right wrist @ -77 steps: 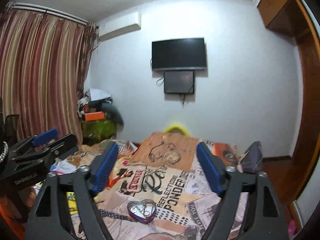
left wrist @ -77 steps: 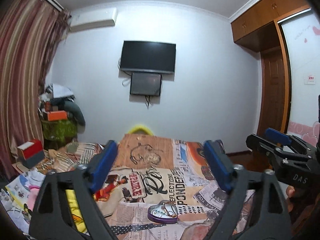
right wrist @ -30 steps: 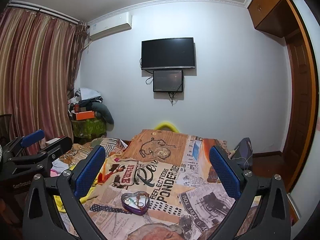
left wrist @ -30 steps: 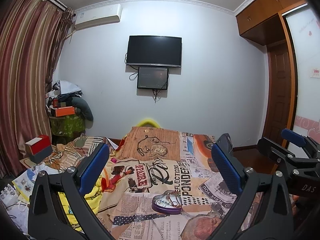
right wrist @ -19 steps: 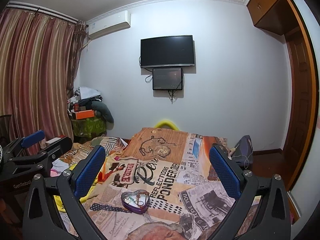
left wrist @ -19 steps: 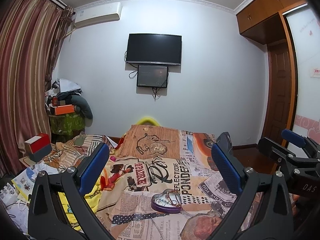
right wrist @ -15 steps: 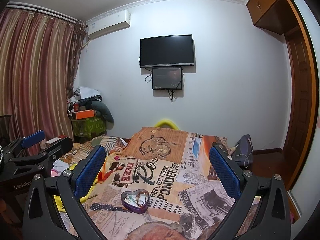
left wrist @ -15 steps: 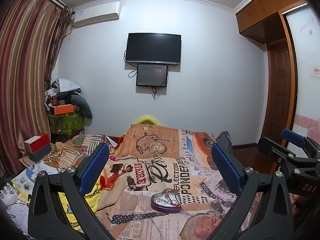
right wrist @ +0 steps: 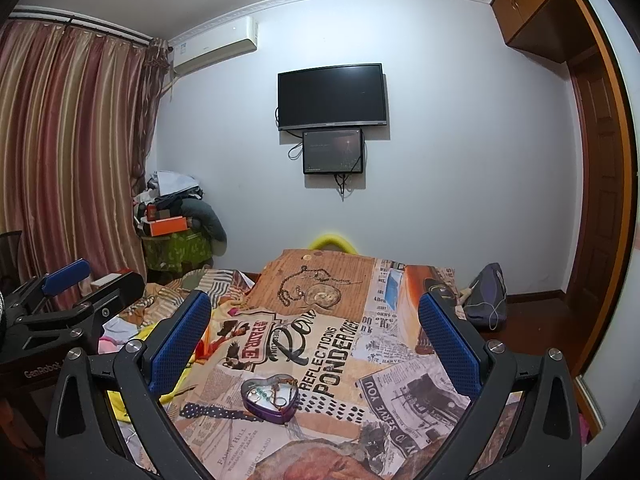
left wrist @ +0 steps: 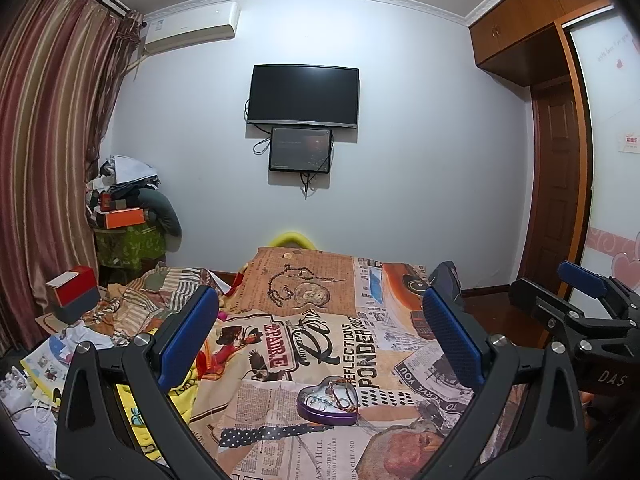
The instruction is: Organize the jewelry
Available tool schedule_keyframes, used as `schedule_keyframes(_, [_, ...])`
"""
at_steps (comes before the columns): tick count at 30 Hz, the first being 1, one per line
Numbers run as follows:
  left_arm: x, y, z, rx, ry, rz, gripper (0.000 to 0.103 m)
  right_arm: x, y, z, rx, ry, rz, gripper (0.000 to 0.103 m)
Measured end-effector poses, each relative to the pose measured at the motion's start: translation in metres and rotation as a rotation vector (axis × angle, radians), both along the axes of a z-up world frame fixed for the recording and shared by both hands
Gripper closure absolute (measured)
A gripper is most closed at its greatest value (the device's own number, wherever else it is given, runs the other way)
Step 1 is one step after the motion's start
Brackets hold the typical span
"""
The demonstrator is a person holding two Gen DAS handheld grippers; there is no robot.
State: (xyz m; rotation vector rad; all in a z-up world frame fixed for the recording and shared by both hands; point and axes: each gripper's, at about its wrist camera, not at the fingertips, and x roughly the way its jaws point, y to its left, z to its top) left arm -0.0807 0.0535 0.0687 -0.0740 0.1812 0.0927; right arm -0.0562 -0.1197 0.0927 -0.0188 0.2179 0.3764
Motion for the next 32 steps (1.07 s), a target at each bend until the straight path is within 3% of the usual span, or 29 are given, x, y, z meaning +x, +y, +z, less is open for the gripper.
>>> schedule_keyframes(32, [0.0066,0.0044,-0.0074,-0.018,0.025,-0.039,0.001,0.0062,-0.0018,-0.0040,0.008,0.023,-0.006,0.000])
